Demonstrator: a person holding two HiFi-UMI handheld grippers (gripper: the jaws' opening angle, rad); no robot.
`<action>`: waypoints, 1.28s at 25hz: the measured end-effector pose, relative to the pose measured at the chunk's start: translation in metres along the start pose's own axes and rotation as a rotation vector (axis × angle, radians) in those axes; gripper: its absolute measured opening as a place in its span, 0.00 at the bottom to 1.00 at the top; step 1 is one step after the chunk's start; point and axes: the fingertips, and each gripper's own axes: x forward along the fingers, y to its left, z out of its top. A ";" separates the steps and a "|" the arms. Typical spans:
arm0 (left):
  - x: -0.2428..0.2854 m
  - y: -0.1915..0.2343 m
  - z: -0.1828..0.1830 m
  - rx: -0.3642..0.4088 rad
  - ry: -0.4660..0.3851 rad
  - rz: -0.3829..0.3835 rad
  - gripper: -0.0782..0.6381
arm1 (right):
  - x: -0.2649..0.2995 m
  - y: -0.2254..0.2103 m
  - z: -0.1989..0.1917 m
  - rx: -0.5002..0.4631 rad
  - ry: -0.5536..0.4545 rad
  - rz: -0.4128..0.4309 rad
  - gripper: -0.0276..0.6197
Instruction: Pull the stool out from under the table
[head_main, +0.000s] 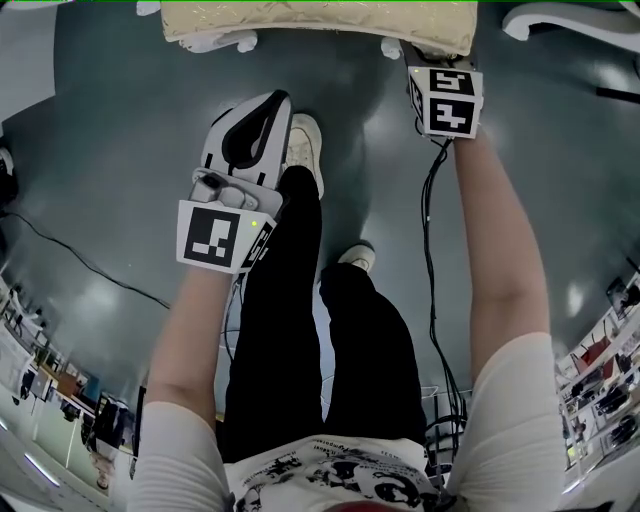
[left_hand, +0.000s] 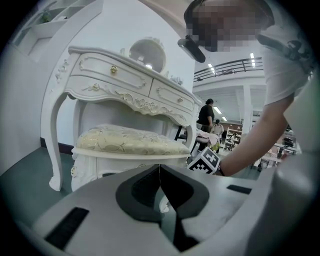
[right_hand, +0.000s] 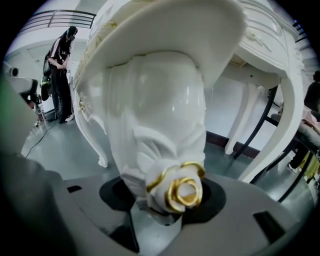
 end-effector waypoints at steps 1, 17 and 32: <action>-0.005 -0.002 -0.001 0.003 -0.004 0.003 0.14 | -0.004 0.005 -0.003 -0.002 0.001 0.005 0.42; -0.097 -0.085 -0.036 0.027 0.005 0.026 0.14 | -0.106 0.065 -0.093 -0.040 0.036 0.071 0.43; -0.105 -0.111 -0.009 0.034 0.011 -0.001 0.14 | -0.133 0.070 -0.106 -0.044 0.123 0.076 0.45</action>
